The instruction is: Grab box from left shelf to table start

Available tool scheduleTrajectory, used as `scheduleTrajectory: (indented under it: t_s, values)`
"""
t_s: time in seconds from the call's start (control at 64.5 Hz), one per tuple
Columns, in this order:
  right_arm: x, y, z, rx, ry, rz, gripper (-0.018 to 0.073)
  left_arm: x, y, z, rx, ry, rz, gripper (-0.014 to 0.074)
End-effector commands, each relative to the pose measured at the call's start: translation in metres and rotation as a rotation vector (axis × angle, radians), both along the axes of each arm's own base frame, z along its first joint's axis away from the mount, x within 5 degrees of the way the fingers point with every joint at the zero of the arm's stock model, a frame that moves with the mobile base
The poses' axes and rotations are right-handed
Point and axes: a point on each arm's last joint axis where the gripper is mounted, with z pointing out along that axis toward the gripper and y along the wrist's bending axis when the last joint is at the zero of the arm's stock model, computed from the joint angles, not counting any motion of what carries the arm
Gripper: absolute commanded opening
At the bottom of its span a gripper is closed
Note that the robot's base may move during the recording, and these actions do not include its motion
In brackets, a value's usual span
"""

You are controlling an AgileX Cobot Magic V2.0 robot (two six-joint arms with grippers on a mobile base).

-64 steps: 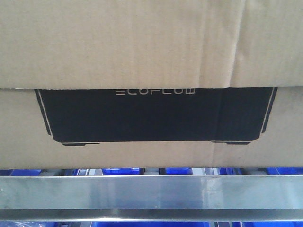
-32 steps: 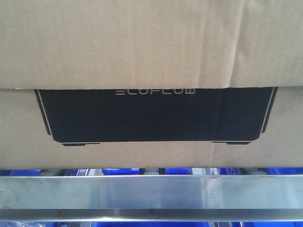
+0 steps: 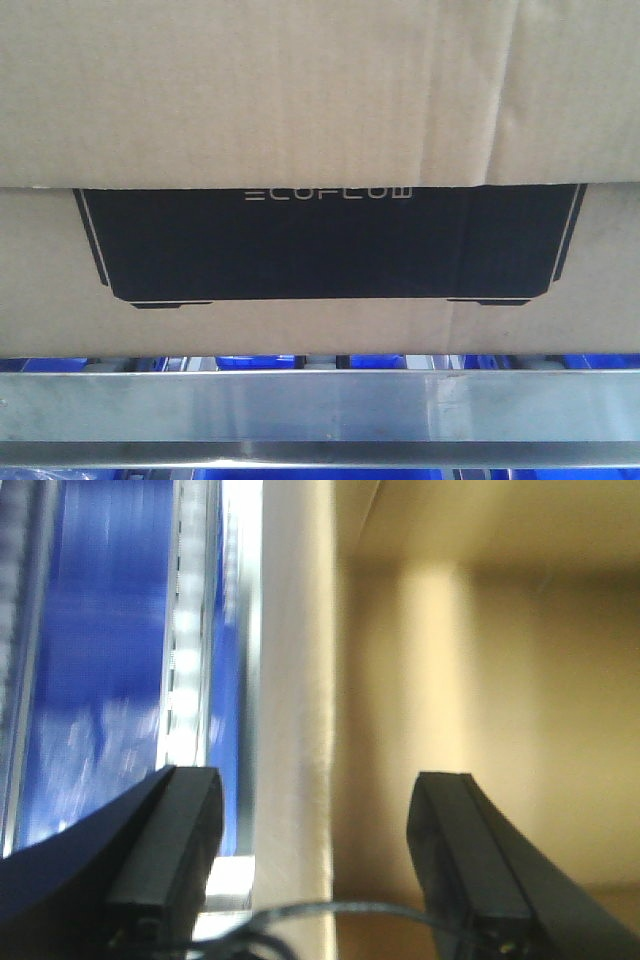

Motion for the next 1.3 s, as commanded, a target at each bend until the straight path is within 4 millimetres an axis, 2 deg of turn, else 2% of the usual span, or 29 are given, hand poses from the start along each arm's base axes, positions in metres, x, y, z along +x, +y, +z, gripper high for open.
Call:
scheduleTrajectory:
  t_s: [0.0,0.295,0.527,0.977,1.287]
  values:
    - [-0.003,-0.001,0.014,-0.002,-0.115,-0.006,0.0049,0.008,-0.004,0.011,-0.037,-0.057,0.009,0.0323]
    - [-0.003,-0.001,0.014,-0.002,-0.115,-0.006,0.0049,0.033,-0.013,-0.007,-0.01,0.031,0.013,0.029]
    - [-0.003,-0.001,0.014,-0.002,-0.115,-0.006,0.0049,0.036,-0.014,-0.01,-0.006,0.042,0.014,0.0233]
    - [-0.003,-0.001,0.014,-0.002,-0.115,-0.006,0.0049,0.036,-0.014,-0.01,-0.008,0.041,0.013,-0.0105]
    - [-0.003,-0.001,0.014,-0.002,-0.115,-0.006,0.0049,0.036,-0.014,-0.01,-0.01,0.041,0.013,-0.0104]
